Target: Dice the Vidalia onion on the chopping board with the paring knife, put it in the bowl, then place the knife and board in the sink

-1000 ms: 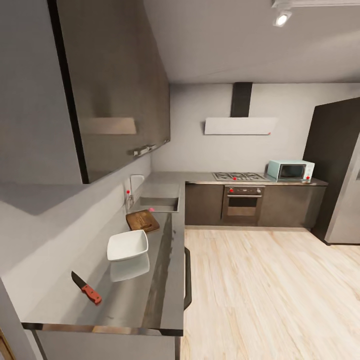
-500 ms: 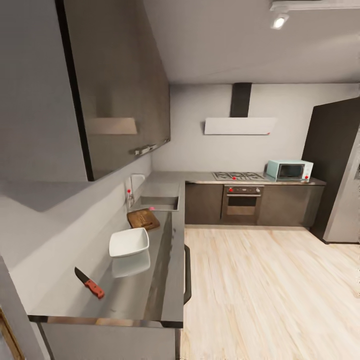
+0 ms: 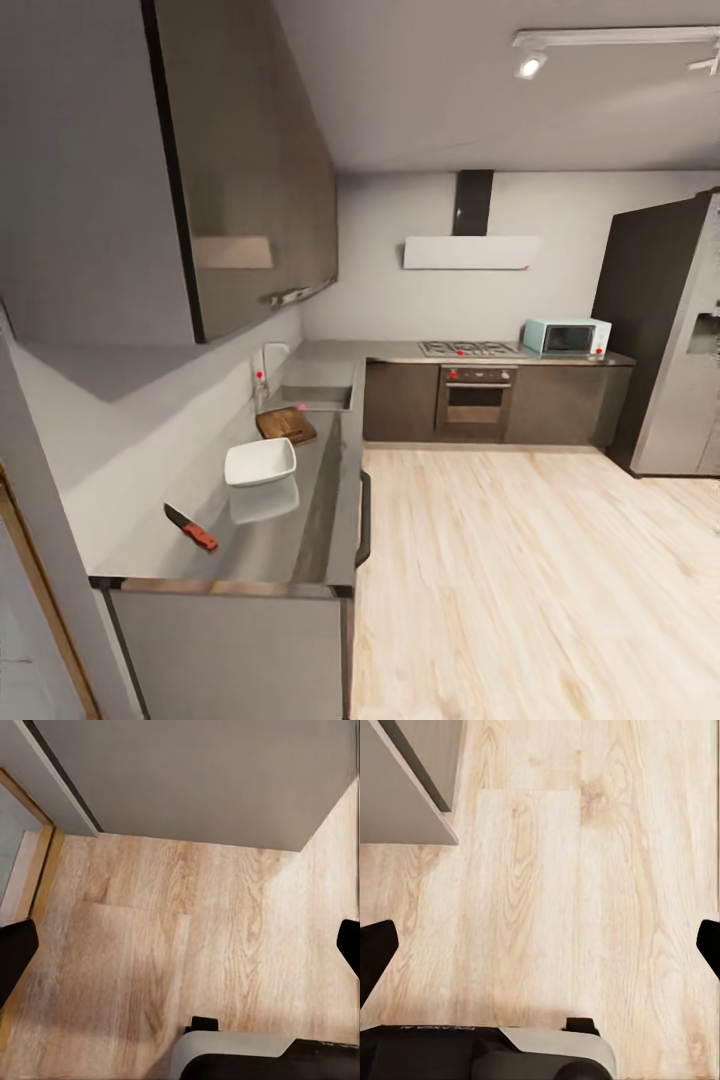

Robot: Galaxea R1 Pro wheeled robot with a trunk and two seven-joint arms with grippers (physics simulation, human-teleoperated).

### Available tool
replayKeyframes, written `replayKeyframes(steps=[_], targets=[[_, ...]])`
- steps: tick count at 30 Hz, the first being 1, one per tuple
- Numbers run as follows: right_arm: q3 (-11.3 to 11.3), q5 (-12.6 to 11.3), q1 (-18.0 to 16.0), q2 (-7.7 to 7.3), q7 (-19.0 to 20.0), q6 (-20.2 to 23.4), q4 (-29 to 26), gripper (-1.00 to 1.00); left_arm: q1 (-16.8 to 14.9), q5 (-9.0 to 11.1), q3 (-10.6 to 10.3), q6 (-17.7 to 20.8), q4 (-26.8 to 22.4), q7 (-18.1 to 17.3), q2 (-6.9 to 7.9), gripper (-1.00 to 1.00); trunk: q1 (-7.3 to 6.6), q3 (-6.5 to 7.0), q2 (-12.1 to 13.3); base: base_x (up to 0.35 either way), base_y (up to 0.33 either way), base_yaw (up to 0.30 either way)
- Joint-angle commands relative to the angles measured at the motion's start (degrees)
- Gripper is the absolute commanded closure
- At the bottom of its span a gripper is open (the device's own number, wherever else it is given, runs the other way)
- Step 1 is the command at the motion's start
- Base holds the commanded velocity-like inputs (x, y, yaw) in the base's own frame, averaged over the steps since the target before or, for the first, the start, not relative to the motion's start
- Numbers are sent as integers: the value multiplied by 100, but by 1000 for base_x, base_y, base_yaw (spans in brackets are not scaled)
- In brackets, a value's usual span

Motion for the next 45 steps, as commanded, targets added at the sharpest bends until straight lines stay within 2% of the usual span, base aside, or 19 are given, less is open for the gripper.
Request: replayKeyframes(steps=[1,29,45], targets=[[6,2,4,1,-9,-7,-6,-100,4,15,12,-9,-6,-4,-1,-100,-1,1,-2,-179,-237,0],[10,2,4,11,-26,-7,3,-100,4,15,12,-1,-6,-4,-1,-100,-1,1,-2,-10,-315,0],[15,2,4,20,-26,-7,12,-100,4,15,19,0,-6,-4,-1,-100,-1,1,-2,158,-276,0]])
